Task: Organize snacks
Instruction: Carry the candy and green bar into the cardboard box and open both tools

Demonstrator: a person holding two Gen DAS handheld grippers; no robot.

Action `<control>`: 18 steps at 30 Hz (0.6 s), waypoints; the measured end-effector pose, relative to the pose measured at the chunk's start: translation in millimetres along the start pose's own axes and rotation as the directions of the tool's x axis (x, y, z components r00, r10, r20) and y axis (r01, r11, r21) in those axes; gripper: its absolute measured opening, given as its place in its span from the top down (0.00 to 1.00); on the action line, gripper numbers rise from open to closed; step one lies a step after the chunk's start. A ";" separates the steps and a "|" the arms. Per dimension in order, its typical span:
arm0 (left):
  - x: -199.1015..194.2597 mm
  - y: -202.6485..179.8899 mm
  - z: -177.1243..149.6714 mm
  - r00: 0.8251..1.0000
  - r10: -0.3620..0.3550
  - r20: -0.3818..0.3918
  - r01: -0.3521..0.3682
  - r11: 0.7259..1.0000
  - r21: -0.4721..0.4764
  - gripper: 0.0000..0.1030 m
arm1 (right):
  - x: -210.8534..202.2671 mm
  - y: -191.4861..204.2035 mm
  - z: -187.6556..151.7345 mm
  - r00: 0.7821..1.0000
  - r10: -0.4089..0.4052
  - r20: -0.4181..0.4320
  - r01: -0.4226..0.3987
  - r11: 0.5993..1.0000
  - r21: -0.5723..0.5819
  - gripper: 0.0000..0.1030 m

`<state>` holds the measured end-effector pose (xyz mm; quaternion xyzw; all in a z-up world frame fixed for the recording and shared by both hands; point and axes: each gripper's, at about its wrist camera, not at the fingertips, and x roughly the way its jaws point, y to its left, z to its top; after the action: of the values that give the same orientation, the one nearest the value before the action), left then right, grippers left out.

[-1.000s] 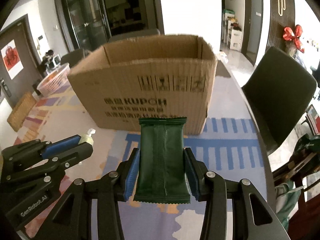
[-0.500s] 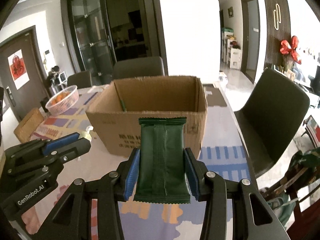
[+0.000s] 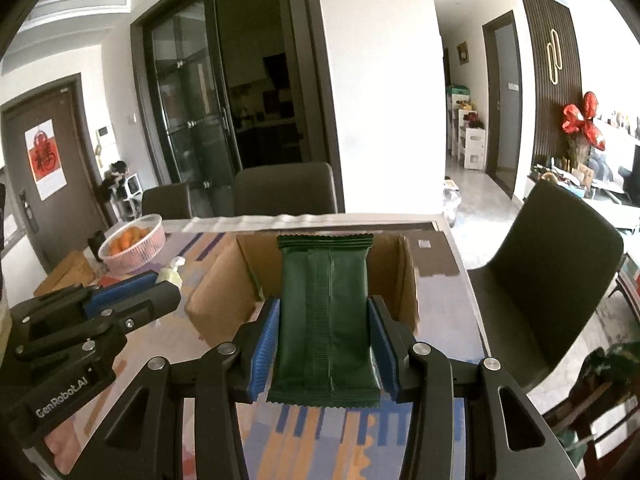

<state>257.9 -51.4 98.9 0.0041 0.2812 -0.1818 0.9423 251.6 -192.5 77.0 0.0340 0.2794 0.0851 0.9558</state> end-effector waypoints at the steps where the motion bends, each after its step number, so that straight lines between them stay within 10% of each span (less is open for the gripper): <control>1: 5.1 2.9 5.3 1.000 0.000 -0.008 0.000 1.000 -0.008 0.82 | 1.5 0.4 3.9 1.000 -0.001 0.002 0.001 1.000 -0.004 0.57; 18: 77.8 26.1 34.4 0.987 0.002 -0.159 -0.007 0.999 -0.031 0.82 | 65.1 -12.2 49.0 0.994 -0.013 -0.111 0.012 1.000 -0.014 0.57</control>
<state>345.5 -57.3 84.0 0.0043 0.3582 -0.1740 0.9173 333.7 -193.5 82.5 0.0212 0.3317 0.0827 0.9395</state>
